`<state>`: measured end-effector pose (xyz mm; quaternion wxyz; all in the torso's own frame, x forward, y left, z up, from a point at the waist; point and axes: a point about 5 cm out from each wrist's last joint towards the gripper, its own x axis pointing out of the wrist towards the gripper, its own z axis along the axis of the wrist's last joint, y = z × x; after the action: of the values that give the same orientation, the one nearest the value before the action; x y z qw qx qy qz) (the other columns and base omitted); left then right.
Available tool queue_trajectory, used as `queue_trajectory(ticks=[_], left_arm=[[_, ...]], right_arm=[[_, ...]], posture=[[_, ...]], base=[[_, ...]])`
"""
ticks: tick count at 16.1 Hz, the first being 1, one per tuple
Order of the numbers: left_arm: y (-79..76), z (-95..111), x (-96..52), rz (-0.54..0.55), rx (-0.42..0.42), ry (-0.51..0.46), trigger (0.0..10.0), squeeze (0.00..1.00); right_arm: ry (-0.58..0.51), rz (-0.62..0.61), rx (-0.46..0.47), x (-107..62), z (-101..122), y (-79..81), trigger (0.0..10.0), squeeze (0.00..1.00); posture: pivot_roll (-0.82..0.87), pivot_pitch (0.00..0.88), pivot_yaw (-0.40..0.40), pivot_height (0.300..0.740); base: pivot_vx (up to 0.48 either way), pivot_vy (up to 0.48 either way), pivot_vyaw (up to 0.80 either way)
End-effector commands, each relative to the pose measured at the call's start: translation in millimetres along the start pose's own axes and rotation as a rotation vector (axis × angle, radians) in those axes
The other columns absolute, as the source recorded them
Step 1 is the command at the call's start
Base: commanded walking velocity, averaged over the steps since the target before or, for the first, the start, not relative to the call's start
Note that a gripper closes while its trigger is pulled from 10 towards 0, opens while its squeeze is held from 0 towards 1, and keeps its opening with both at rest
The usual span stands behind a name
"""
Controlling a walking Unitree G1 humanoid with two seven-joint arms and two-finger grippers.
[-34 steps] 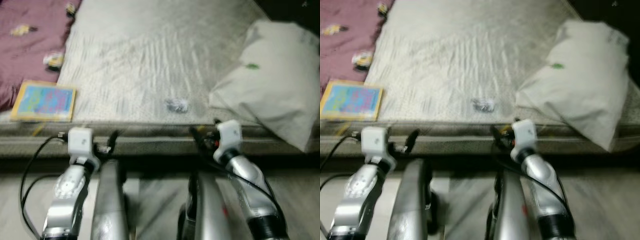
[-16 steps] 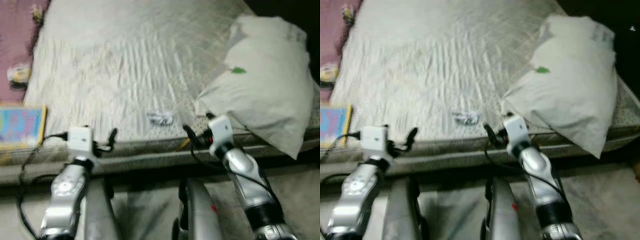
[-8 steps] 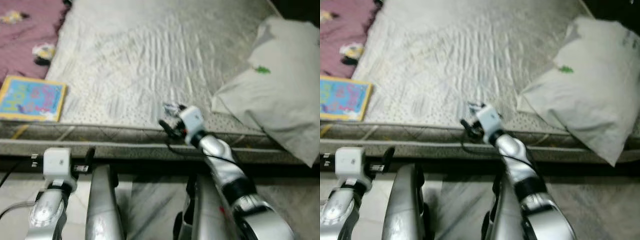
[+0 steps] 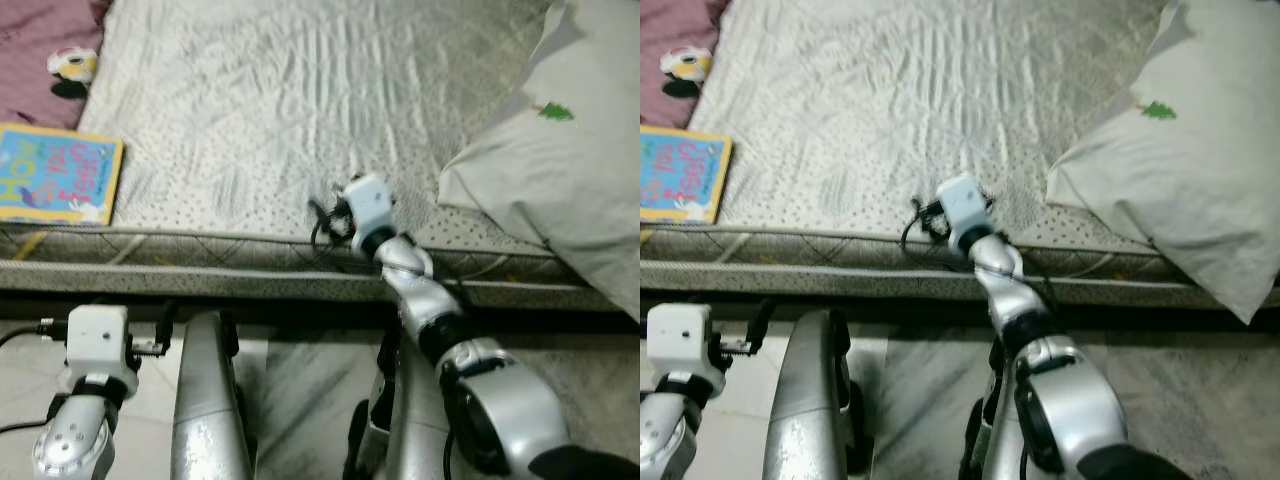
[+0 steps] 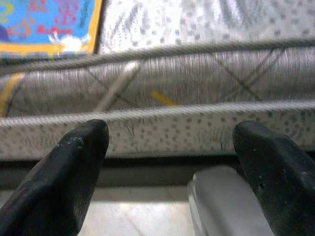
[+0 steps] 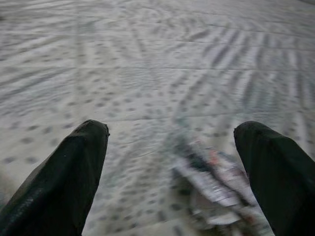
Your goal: Clean up the room
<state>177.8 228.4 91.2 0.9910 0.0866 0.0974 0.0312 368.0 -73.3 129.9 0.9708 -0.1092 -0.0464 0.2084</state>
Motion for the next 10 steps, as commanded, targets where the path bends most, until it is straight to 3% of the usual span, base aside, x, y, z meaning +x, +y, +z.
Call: queue_trajectory(ticks=[1, 3, 8, 9, 10], left_arm=[[-3.4, 1, -9.2, -0.009, -0.004, 0.005, 10.0, 0.0], [4.1, 16, -10.4, 0.053, -0.006, -0.074, 10.0, 0.0], [-0.3, 20, -8.9, 0.039, -0.016, -0.068, 10.0, 0.0], [-5.6, 18, -11.6, 0.033, -0.026, -0.056, 10.0, 0.0], [-10.4, 17, -12.2, 0.023, -0.033, -0.047, 10.0, 0.0]], right_arm=[[0.03, -0.046, 0.003, -0.7, -5, -5.7, 10.0, 0.0], [0.043, -0.092, -0.011, 3.6, 0, -14.0, 10.0, 0.0], [0.112, -0.113, -0.021, 10.9, 3, -18.3, 10.0, 0.0], [0.166, -0.113, -0.032, 11.1, -2, -16.5, 4.4, 0.0], [0.233, -0.111, -0.017, 9.4, -10, -13.8, 0.0, 0.0]], posture=[[0.24, 0.356, -0.088, 0.531], [0.25, 0.372, -0.104, 0.531], [0.25, 0.392, -0.131, 0.531], [0.24, 0.392, -0.135, 0.531], [0.24, 0.39, -0.137, 0.531]], base=[[0.0, 0.0, 0.0], [0.0, 0.0, 0.0], [0.0, 0.0, 0.0], [0.0, 0.0, 0.0], [0.0, 0.0, 0.0]])
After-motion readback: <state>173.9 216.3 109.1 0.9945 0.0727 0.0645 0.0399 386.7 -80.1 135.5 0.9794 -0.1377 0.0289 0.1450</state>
